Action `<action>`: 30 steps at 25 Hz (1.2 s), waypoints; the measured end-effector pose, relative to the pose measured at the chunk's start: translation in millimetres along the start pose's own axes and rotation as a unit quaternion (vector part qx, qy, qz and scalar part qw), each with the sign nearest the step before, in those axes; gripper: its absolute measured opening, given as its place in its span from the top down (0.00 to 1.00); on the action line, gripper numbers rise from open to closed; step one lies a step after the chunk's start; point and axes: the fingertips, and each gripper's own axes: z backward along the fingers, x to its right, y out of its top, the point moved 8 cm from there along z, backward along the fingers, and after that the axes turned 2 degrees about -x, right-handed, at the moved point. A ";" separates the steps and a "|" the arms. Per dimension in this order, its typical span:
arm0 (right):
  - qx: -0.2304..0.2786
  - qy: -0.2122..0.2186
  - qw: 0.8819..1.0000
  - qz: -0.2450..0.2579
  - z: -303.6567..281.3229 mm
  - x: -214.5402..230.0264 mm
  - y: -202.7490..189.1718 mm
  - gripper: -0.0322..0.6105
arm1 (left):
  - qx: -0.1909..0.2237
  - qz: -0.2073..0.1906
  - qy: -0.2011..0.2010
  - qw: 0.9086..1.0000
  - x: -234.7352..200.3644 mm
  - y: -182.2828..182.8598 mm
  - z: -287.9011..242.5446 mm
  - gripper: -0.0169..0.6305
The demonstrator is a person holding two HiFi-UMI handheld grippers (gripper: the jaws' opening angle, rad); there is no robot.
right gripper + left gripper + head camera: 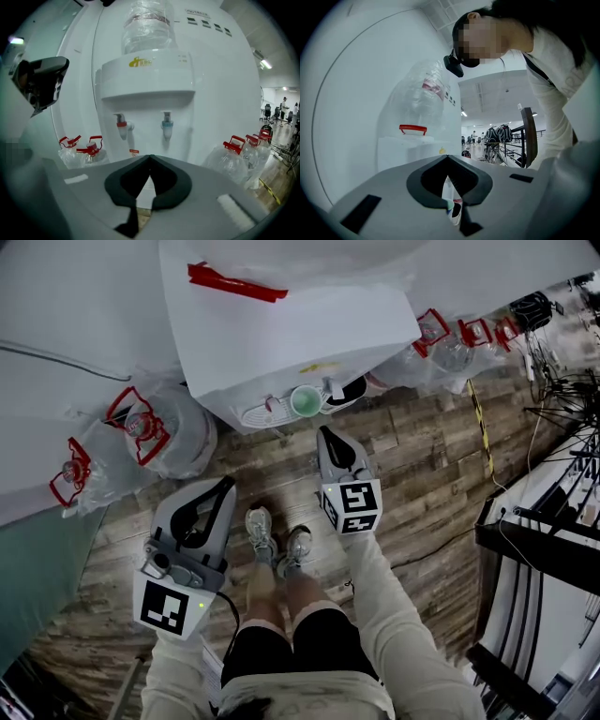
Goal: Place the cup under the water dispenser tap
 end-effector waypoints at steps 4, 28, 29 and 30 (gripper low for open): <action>0.021 0.001 1.000 0.005 27.9 -6.0 23.0 0.94 | 0.003 -0.003 0.001 1.000 7.7 16.3 -1.3 0.97; 0.062 0.030 0.997 0.032 170.3 -27.0 127.2 0.94 | 0.014 -0.018 0.031 0.999 63.0 110.8 26.7 0.97; 0.063 0.030 0.997 0.034 175.3 -28.0 130.0 0.94 | 0.015 -0.017 0.034 0.999 65.1 113.9 28.7 0.97; 0.065 0.029 0.997 0.034 179.9 -28.9 132.7 0.94 | 0.017 -0.016 0.036 0.999 66.9 116.8 30.6 0.97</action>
